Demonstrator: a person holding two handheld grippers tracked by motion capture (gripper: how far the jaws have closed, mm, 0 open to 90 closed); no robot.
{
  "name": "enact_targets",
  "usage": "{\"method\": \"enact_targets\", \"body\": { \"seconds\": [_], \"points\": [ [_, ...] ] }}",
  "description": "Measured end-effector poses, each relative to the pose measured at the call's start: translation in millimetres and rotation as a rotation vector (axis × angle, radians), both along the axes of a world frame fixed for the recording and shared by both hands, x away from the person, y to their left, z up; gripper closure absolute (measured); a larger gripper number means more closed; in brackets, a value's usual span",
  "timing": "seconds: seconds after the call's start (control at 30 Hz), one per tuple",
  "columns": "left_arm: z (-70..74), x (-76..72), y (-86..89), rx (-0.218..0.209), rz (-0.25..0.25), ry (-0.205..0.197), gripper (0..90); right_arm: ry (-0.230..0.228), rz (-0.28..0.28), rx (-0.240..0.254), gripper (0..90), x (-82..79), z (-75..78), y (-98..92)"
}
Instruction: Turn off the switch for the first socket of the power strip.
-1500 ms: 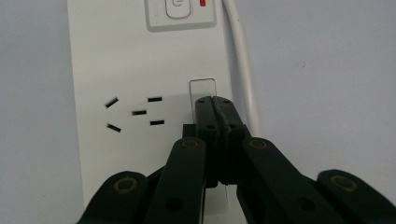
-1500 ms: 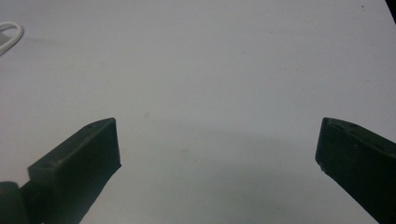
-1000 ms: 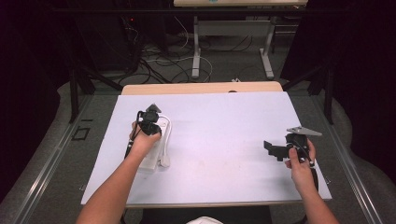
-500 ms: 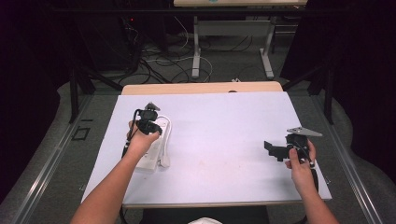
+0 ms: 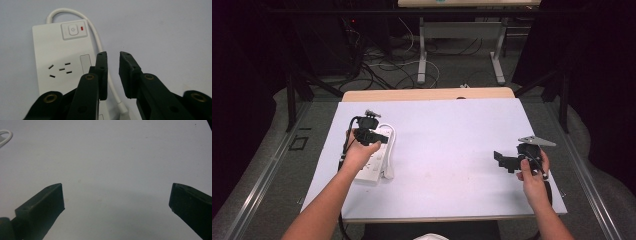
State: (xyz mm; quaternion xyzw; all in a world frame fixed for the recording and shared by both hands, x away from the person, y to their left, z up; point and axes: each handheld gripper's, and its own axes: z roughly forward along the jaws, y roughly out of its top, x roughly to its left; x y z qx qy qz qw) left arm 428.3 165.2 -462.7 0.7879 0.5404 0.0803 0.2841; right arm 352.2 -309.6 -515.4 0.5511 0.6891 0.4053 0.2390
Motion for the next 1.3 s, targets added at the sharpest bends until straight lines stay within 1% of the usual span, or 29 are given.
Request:
{"method": "enact_targets", "body": {
  "seconds": [0.07,0.1,0.17,0.2,0.23,0.3,0.33,0.37,0.43,0.47,0.5,0.53,0.57,0.7,0.77,0.8,0.87,0.9,0.97,1.03,1.07,1.1,1.17,1.23,1.27,1.3],
  "points": [
    [3.0,-2.8,0.0,-0.019,-0.013,-0.007,72.6,0.009,-0.008,0.007,0.0,-0.4,-0.3,0.2],
    [4.4,-3.9,-0.1,-0.019,-0.023,-0.013,71.3,0.012,-0.015,0.015,0.0,-0.5,0.0,0.7],
    [6.9,-6.9,-1.0,-0.028,-0.034,-0.020,70.3,0.002,-0.014,0.008,0.0,-0.2,0.0,-0.4],
    [6.9,-6.9,-1.0,-0.028,-0.034,-0.020,69.9,0.006,-0.015,0.010,0.0,-0.7,0.3,-0.2],
    [9.7,-9.8,-1.8,-0.036,-0.045,-0.027,69.3,0.002,-0.013,0.008,0.0,-0.6,0.4,-0.3],
    [11.4,-12.8,-2.7,-0.037,-0.055,-0.037,67.5,0.002,-0.010,0.010,0.0,-0.9,0.7,0.1],
    [12.4,-15.0,-3.8,-0.044,-0.047,-0.036,66.4,0.002,-0.010,0.012,0.0,-1.1,1.0,0.6],
    [13.0,-16.6,-3.9,-0.038,-0.055,-0.054,65.4,0.000,-0.011,0.011,0.0,-1.1,1.3,0.9],
    [14.1,-18.4,-3.9,-0.043,-0.061,-0.060,63.1,-0.006,-0.018,0.010,0.0,-1.1,1.1,1.6],
    [16.0,-22.6,-4.1,-0.043,-0.072,-0.084,61.8,0.001,-0.010,0.011,0.0,-1.2,1.4,1.0],
    [16.6,-25.0,-4.4,-0.049,-0.070,-0.093,60.6,0.001,-0.010,0.011,0.0,-1.2,1.3,0.9],
    [16.6,-25.0,-4.4,-0.049,-0.070,-0.093,59.2,0.001,-0.009,0.011,0.0,-1.1,1.2,0.7],
    [17.7,-29.0,-3.7,-0.048,-0.077,-0.113,57.7,0.002,-0.010,0.012,0.0,-1.1,1.1,0.6],
    [18.6,-35.7,1.0,-0.042,-0.090,-0.134,52.1,0.005,-0.013,0.014,0.0,-1.4,1.2,0.8],
    [18.7,-38.7,3.9,-0.045,-0.089,-0.146,50.4,0.005,-0.010,0.010,0.0,-1.6,1.7,0.6],
    [18.7,-38.7,3.9,-0.045,-0.089,-0.146,49.1,0.002,-0.011,0.009,0.0,-1.6,1.6,0.8],
    [20.6,-43.4,9.1,-0.053,-0.091,-0.164,47.5,0.003,-0.012,0.010,0.0,-1.6,1.7,0.8],
    [20.6,-43.4,9.1,-0.053,-0.091,-0.164,46.5,0.002,-0.010,0.010,0.0,-1.6,1.6,0.7],
    [23.0,-47.8,14.9,-0.056,-0.093,-0.210,44.2,0.000,-0.010,0.006,0.0,-1.5,1.5,0.5],
    [24.5,-51.1,19.2,-0.064,-0.090,-0.233,39.9,-0.006,-0.015,0.006,0.0,-1.4,1.3,1.0],
    [25.1,-52.8,21.2,-0.068,-0.082,-0.240,39.2,0.000,-0.008,0.007,0.0,-1.7,1.7,0.7],
    [25.1,-52.8,21.2,-0.068,-0.082,-0.240,38.5,-0.005,-0.013,0.006,0.0,-1.6,1.4,1.3],
    [26.5,-57.9,27.8,-0.084,-0.065,-0.251,34.8,-0.004,-0.013,0.007,0.0,-1.6,1.4,1.7],
    [27.0,-59.4,30.0,-0.089,-0.062,-0.252,33.2,-0.007,-0.011,0.004,0.0,-1.4,1.0,1.7],
    [28.5,-63.1,34.9,-0.100,-0.051,-0.265,32.8,-0.002,-0.006,0.004,0.0,-1.6,1.3,1.7],
    [28.9,-64.7,37.4,-0.102,-0.039,-0.276,32.3,-0.001,-0.010,0.007,0.0,-1.8,1.4,2.5]
  ]
}}
